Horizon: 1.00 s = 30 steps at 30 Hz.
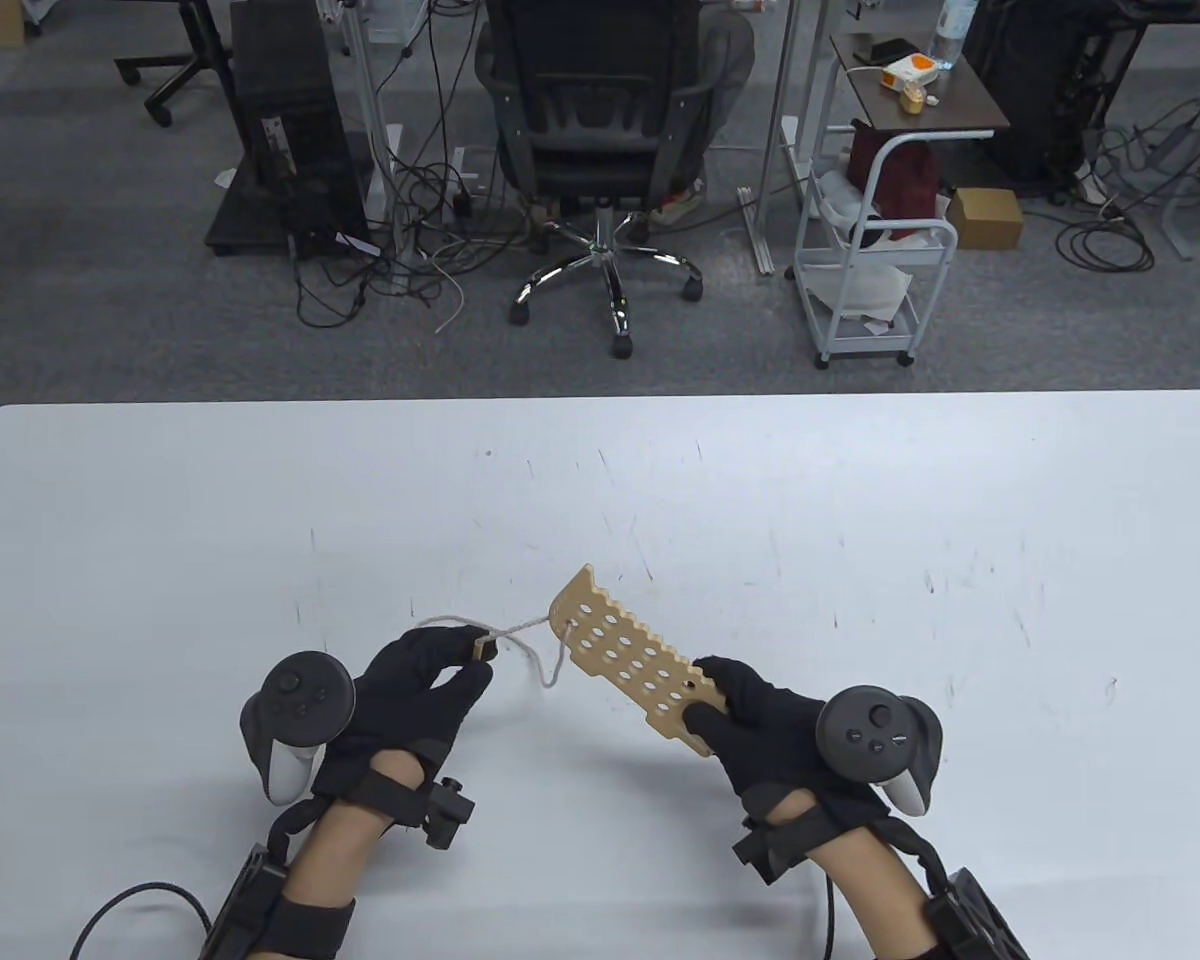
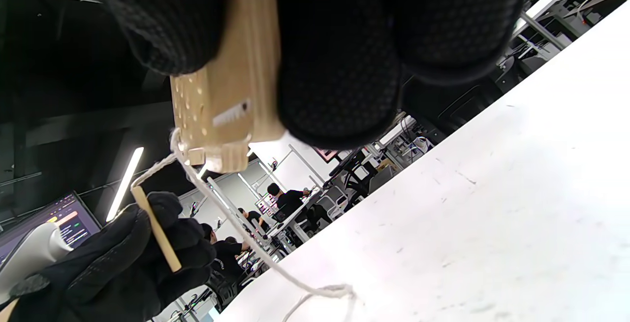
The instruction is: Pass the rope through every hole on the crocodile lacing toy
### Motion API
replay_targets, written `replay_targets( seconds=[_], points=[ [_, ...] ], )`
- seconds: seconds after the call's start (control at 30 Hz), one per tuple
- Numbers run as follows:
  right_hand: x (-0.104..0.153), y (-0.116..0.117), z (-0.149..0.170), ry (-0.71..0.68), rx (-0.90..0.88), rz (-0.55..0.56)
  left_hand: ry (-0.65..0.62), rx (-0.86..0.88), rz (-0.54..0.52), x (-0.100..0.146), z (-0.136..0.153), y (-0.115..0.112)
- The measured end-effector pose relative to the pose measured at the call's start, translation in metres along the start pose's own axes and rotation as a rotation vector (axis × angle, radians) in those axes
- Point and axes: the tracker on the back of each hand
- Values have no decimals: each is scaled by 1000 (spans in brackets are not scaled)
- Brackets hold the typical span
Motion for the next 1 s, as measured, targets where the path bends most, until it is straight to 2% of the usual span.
replay_targets(
  seconds=[1.0],
  points=[
    [-1, -22, 26, 148, 37, 93, 37, 77, -138, -2, 7, 32]
  ],
)
Point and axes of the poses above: the tracker on the back of each hand, its own z axis roughly to the little-finger side, its own x axis roughly from the fingertips to the wrist, y = z × x, and after that the axes turned 6 degrees about -z, right-handed
